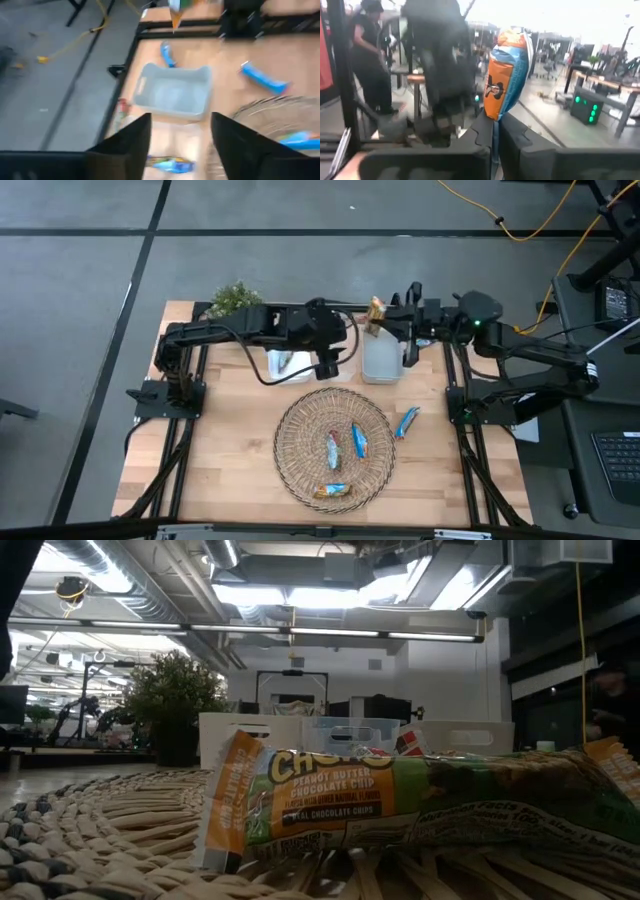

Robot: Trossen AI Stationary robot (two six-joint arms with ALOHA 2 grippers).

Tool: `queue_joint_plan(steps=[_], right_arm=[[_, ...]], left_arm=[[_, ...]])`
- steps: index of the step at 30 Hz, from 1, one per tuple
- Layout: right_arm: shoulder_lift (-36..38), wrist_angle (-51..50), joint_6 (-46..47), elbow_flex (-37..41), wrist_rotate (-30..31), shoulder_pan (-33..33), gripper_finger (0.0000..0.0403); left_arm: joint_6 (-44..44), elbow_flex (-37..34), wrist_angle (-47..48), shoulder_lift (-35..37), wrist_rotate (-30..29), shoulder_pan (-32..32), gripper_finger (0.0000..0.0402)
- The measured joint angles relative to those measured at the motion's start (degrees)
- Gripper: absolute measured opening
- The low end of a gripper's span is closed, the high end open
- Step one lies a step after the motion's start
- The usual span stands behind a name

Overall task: Pick and place Granola Bars by type
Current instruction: Put the middle left yellow granola bar into the gray bin

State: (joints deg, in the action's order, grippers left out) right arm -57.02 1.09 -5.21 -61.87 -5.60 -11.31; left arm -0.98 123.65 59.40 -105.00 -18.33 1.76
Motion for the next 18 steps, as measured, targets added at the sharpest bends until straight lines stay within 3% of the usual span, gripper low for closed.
queue_joint_plan(steps=[5, 12, 15, 18], right_arm=[[3.06, -13.76, -2.76, -0.08, 3.41, 0.02, 0.0009], [6.76, -30.29, -4.35, -0.02, 9.90, 0.02, 0.0021], [8.79, -33.74, -4.92, 0.32, 13.07, -0.07, 0.0020], [11.61, -33.89, -4.43, 2.37, 14.57, -0.76, 0.0011]], left_arm=[[4.97, 0.01, 2.29, 4.84, 2.89, -0.09, 0.0255], [8.18, -1.37, 7.64, 11.72, 1.71, -1.17, 0.0254], [8.39, -6.44, 2.45, 17.24, -0.16, -2.38, 0.0245], [8.34, -16.24, -8.12, 24.88, -1.69, -3.85, 0.0238]])
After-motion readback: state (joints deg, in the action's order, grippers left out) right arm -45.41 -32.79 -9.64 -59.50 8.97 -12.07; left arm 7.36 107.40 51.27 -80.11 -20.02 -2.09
